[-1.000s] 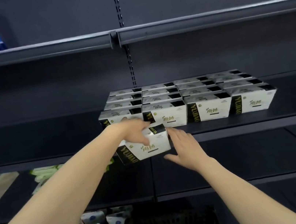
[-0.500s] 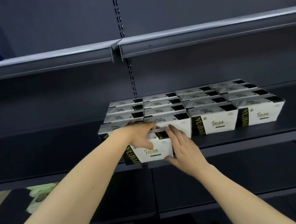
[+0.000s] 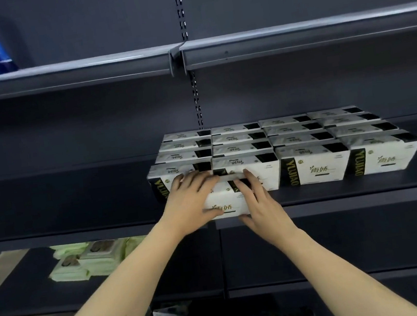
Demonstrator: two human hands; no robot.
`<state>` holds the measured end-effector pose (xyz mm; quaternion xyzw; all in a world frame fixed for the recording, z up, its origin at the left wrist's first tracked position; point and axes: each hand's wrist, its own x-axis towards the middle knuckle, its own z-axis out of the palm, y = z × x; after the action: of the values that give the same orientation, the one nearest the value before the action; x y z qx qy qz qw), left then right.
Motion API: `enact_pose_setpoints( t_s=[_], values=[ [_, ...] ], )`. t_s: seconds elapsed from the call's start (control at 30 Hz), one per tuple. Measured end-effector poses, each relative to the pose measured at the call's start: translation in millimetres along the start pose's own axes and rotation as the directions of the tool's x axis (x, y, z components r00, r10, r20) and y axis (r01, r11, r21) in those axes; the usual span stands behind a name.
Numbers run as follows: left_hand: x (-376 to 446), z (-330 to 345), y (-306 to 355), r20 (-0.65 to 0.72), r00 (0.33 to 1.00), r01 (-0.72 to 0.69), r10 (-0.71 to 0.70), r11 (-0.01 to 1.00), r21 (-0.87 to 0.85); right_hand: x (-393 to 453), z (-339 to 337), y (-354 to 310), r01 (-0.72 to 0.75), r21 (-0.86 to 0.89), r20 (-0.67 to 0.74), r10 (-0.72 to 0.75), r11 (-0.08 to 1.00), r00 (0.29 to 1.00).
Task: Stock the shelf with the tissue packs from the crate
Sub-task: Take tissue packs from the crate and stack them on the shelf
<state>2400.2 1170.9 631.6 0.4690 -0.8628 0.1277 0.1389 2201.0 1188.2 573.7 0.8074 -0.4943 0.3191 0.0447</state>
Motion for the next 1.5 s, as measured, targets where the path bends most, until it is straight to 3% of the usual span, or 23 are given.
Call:
enact_pose_setpoints(
  t_s=[0.2,0.4,0.57,0.77,0.97,1.17,1.33,1.5],
  values=[
    [-36.0,14.6,-7.6,-0.11,0.951,0.257,-0.288,0.938,-0.235,-0.5,6.2,0.7,0.002,0.091,-0.006,-0.002,0.996,1.0],
    [-51.7,24.2,8.7,-0.04,0.911,0.358,-0.41,0.837,-0.413,-2.7,7.5,-2.7,-0.02,0.11,-0.016,0.022,0.994,1.0],
    [-60.8,22.5,10.0,-0.072,0.91,0.346,-0.407,0.846,-0.406,-8.5,10.3,-4.6,0.049,0.036,-0.025,-0.048,0.998,0.999],
    [-66.6,-8.8,-18.9,-0.222,0.939,0.183,-0.263,0.928,-0.325,15.5,-12.3,-39.6,0.062,0.034,-0.061,-0.06,0.998,0.996],
    [-43.1,-55.5,-57.6,-0.287,0.921,0.188,-0.262,0.947,-0.263,62.9,-27.2,-65.1,0.102,0.024,-0.166,-0.097,0.994,0.981],
    [-8.6,-67.6,-77.5,-0.196,0.934,0.251,-0.298,0.94,-0.23,92.3,-26.7,-63.8,0.037,0.043,-0.178,-0.029,0.998,0.984],
    [20.0,-51.7,-87.4,-0.019,0.94,0.328,-0.342,0.915,-0.236,111.1,-19.5,-47.8,-0.041,-0.062,-0.077,0.036,0.997,0.996],
    [38.9,-38.7,-100.8,-0.018,0.943,0.319,-0.334,0.914,-0.252,135.0,-15.2,-39.9,-0.128,-0.06,0.027,0.13,0.99,0.991]
  ],
)
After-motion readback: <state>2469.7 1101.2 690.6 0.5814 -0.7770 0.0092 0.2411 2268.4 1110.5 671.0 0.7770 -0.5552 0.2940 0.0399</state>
